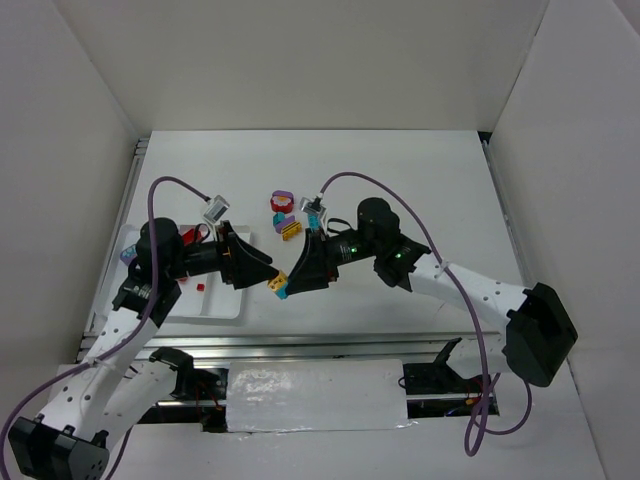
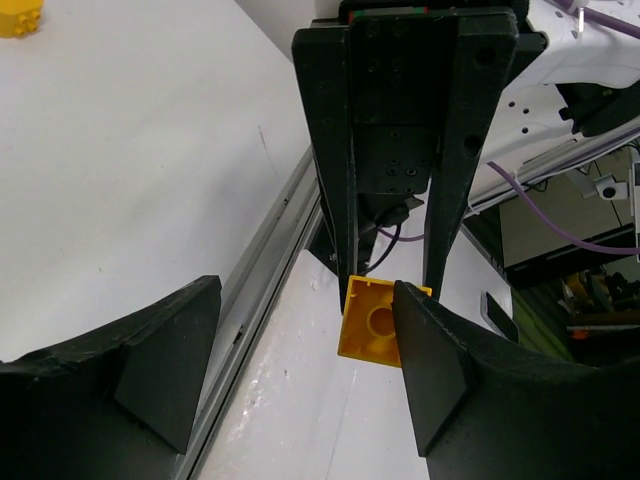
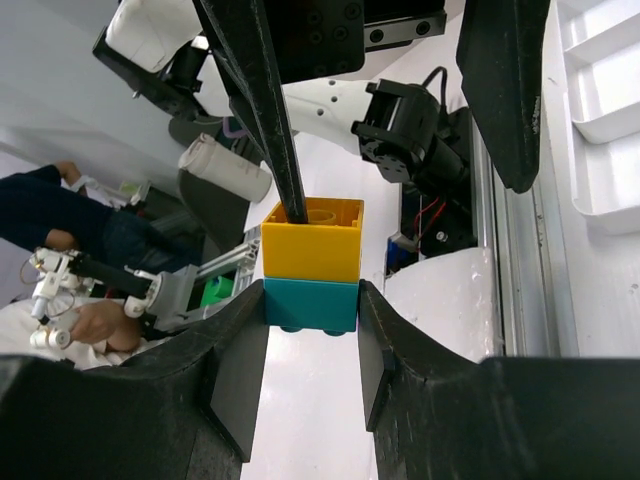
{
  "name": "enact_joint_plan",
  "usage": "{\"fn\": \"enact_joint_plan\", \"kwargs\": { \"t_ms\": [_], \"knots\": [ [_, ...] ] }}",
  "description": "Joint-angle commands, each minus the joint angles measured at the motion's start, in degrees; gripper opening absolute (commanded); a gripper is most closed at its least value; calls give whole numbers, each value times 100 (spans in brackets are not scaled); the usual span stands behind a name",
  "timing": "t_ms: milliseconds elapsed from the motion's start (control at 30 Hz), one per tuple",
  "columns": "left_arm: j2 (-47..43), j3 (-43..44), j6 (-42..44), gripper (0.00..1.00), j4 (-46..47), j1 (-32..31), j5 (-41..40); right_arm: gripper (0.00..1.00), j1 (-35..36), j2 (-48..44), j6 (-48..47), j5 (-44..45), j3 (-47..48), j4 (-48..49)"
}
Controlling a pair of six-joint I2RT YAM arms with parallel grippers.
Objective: Sort the legos into containers by color
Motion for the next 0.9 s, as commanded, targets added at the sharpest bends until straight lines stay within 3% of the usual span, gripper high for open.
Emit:
{"fn": "enact_joint_plan", "kwargs": {
  "t_ms": [0,467,867],
  "knots": [
    [-28,-28,-262,82,718,-198,310,0,14,-137,-37,114,153,179],
    [51,7,-526,85,1053,-269,74,0,14,-23,-160,97,13,153],
    [244,850,-272,87,455,-269,-480,0,-240,-198,-221,220,-295,222]
  ]
}}
